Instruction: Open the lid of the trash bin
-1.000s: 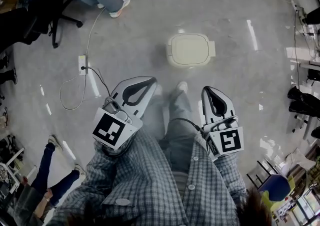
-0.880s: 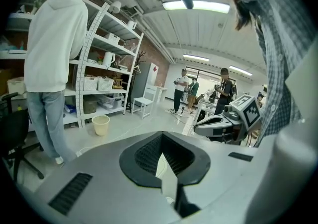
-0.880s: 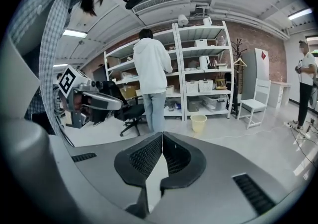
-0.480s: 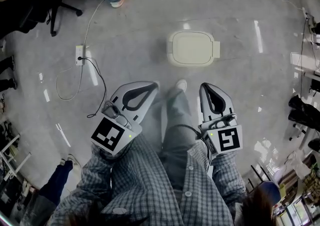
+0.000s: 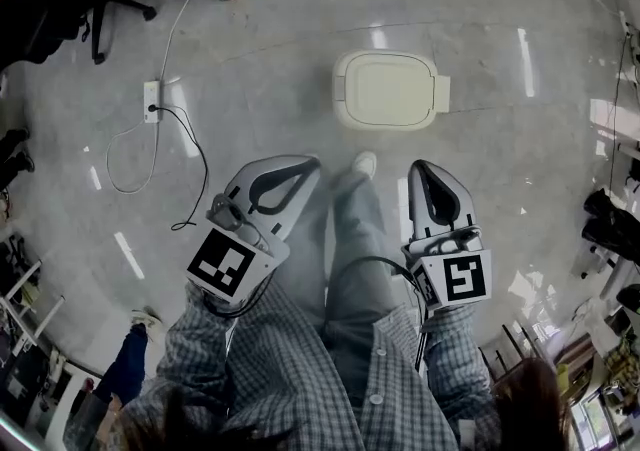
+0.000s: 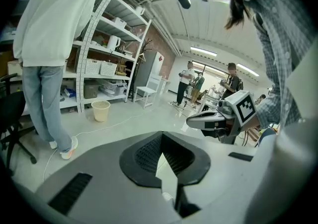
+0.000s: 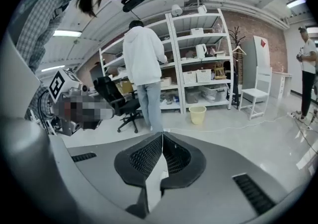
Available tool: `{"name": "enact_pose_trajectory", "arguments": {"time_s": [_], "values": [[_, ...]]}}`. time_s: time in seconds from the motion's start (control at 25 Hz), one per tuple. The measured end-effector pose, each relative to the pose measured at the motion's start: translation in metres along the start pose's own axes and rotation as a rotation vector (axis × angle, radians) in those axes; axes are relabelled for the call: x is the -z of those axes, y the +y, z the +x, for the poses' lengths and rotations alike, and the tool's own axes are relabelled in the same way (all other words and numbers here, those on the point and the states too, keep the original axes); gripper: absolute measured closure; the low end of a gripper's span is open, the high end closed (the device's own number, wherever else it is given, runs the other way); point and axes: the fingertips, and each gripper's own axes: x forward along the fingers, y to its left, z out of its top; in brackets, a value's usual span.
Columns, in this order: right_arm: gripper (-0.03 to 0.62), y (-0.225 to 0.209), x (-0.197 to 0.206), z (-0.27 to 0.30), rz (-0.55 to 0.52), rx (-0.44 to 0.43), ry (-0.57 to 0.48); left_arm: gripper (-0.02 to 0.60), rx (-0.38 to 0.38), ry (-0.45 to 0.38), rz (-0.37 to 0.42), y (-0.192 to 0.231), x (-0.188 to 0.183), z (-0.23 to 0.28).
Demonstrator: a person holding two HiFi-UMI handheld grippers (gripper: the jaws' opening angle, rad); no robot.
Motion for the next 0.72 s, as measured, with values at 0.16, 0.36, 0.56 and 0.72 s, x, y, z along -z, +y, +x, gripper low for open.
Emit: {"name": "enact_pose_trajectory", "arguments": {"time_s": [0.16, 0.36, 0.56, 0.72], "values": [[0.574, -0.018, 0.005, 0.011, 0.027, 0.033, -0.016, 0.575, -0.007, 0.012, -0.027, 0.013, 0.012, 0.017], [0.574, -0.026, 0.019, 0.018, 0.045, 0.034, -0.013, 0.575, 0.005, 0.061, 0.023, 0.026, 0.033, 0.041], [0.574, -0.036, 0.038, 0.025, 0.065, 0.062, 0.028, 0.575, -0.006, 0.068, 0.025, 0.042, 0.044, 0.064], [0.574, -0.039, 0.044, 0.033, 0.083, 0.053, 0.0, 0.575, 0.001, 0.079, 0.032, 0.053, 0.064, 0.082]]}}
